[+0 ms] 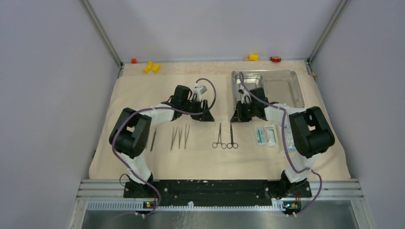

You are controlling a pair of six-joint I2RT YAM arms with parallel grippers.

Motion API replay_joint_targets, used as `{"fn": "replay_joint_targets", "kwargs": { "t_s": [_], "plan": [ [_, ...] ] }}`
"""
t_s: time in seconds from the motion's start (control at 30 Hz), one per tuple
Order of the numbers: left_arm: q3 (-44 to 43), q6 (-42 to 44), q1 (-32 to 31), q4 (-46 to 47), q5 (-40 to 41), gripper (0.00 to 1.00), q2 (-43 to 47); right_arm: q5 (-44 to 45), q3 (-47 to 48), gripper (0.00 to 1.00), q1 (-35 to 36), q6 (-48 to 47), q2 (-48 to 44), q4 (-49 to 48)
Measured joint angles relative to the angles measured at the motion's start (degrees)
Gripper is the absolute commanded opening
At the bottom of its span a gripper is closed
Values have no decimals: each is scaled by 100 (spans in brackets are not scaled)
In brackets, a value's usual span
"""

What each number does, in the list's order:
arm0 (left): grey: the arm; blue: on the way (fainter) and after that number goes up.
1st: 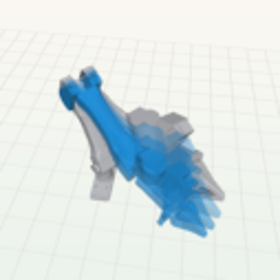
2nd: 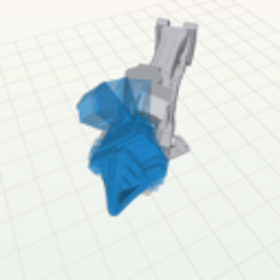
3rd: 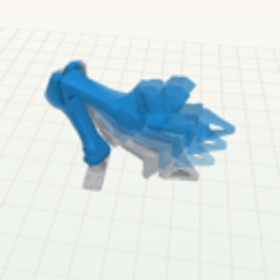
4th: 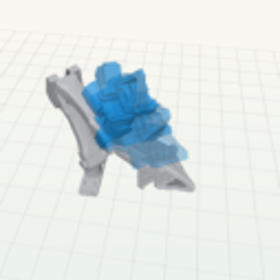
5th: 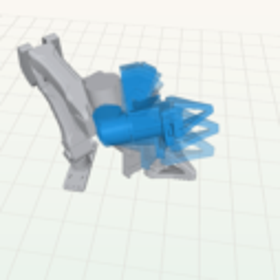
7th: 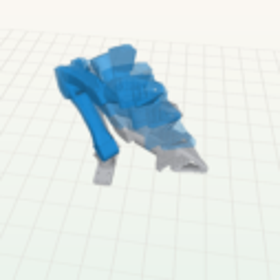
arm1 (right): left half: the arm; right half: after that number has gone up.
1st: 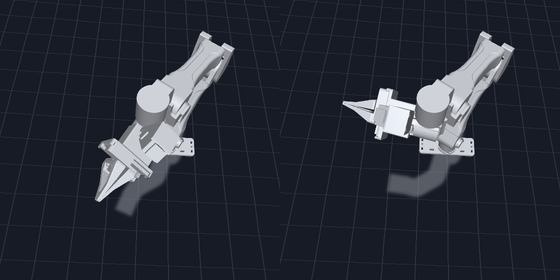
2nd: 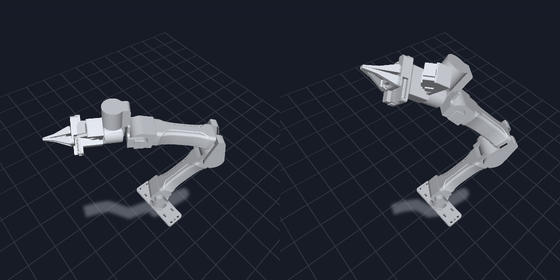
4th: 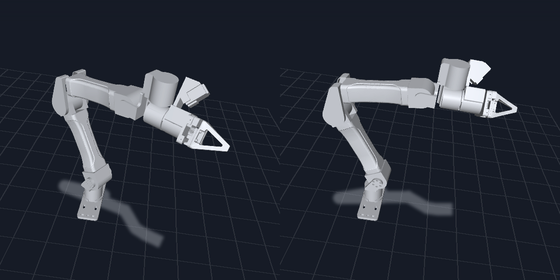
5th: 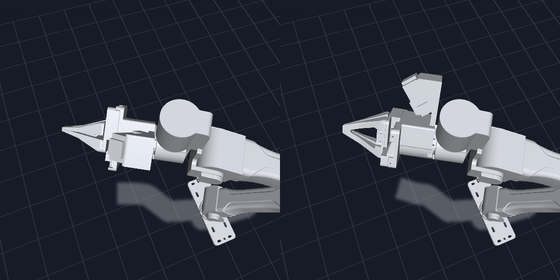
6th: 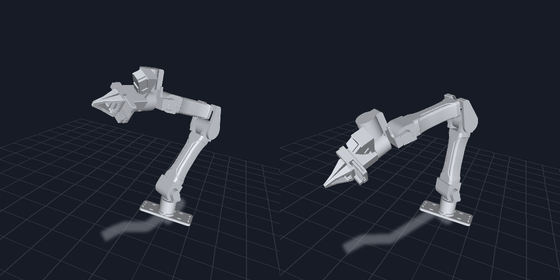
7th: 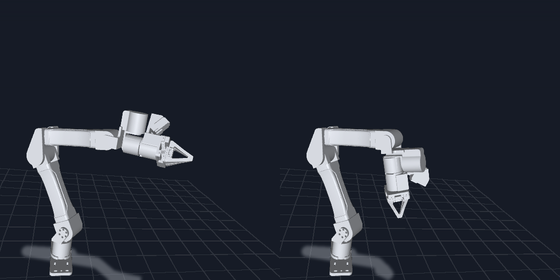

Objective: Open and lay out the surgical kit
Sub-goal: Adjust the medical item at the center of the board, then reset both arms

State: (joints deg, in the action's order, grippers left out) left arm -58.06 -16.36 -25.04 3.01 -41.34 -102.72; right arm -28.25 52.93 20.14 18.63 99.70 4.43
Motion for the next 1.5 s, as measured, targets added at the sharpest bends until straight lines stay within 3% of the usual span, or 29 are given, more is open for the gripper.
{"fn": "replay_joint_targets", "kwargs": {
  "t_s": [0.2, 0.37, 0.73, 0.8, 0.9, 1.0, 1.23, 1.3, 1.37, 1.5],
  "plan": [
    [0, 2, 0, -2, 0, 58, 0, 26, 2, 14, 0, -83, 0, 59],
    [0, 24, 0, -7, 15, 62, 0, 92, 2, 21, 15, -205, -42, 127],
    [-153, 468, 33, -435, 520, 84, 164, 212, 2, 45, 177, -748, -979, 118],
    [-236, 590, 74, -542, 651, 89, 262, 260, 13, 53, 186, -881, -1150, 138],
    [-382, 824, 229, -778, 872, 97, 538, 382, 184, 70, 188, -1121, -1329, 323],
    [-509, 1023, 461, -942, 1123, 99, 885, 632, 560, 79, 188, -1438, -1460, 573],
    [-608, 1469, 1364, -1167, 2103, 99, 2009, 1405, 1471, 85, 103, -2055, -1858, 1058],
    [-610, 1639, 1563, -1215, 2503, 99, 2302, 1552, 1694, 91, 22, -2111, -1884, 1207],
    [-608, 1818, 1674, -1272, 2852, 99, 2610, 1670, 1902, 99, -133, -2146, -1884, 1377],
    [-505, 2116, 1762, -1268, 3239, 99, 3300, 1917, 2179, 99, -442, -2212, -1888, 1735]
  ]
}}
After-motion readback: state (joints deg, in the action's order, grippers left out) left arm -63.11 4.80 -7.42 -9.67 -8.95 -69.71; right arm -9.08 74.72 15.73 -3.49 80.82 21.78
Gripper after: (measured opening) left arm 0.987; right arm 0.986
